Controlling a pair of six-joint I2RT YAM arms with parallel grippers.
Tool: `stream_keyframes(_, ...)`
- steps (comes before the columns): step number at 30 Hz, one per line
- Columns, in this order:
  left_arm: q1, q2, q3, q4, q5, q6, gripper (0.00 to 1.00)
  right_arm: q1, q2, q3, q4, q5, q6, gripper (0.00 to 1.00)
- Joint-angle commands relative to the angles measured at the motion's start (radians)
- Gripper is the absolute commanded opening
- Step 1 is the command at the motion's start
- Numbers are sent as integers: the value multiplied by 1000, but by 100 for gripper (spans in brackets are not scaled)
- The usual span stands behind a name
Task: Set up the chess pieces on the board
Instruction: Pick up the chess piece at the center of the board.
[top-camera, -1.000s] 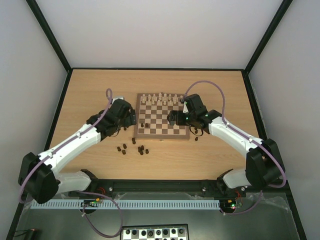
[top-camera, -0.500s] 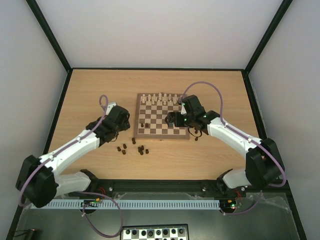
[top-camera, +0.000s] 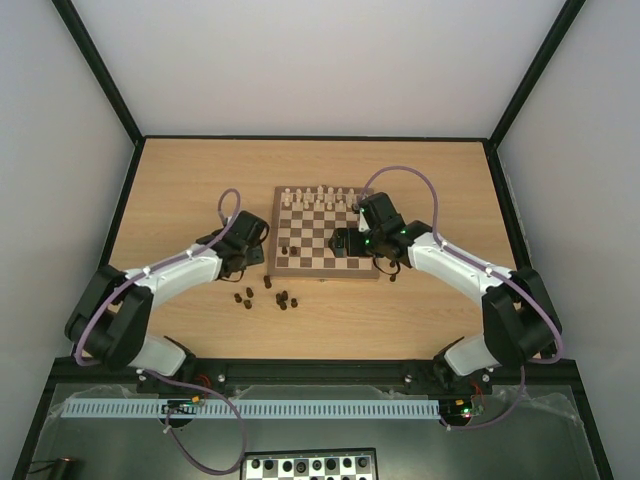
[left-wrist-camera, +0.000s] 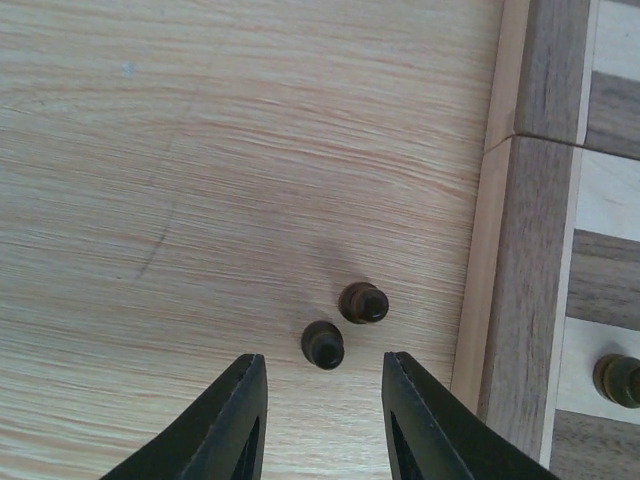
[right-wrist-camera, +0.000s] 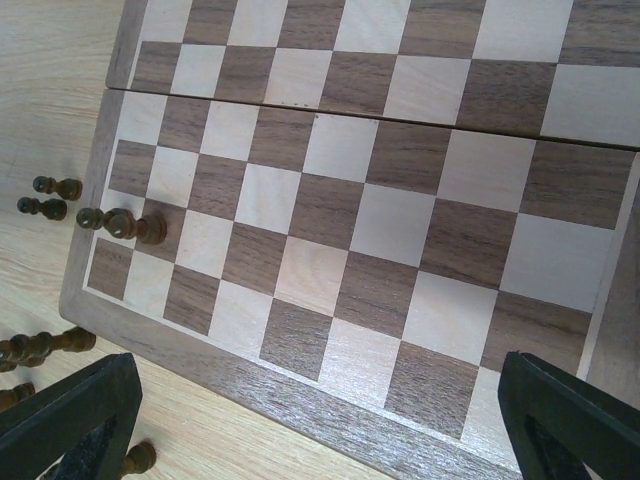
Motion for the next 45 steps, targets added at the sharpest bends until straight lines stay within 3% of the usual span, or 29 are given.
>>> stream_keyframes(1,2,46,7,32,22,30,33,6,13,-4,-16,12,-5,99)
stream_keyframes(20,19,145,25,68,32,48,19,7,13,-2,-15,6,-7,99)
stream_keyframes(30,25,152,35,66,23,60,3,6,13,-2,-13,3,-7,99)
stream_keyframes(33,27,155,41,55,21,61,2,7,13,-3,-14,3,-7,99)
stream_keyframes(39,10,58,65,-41,14,64,2,7,10,-2,-15,4,-9,99)
stream_keyframes(45,-48,-42,196,-208,0,85,3,7,5,-1,-16,6,-8,99)
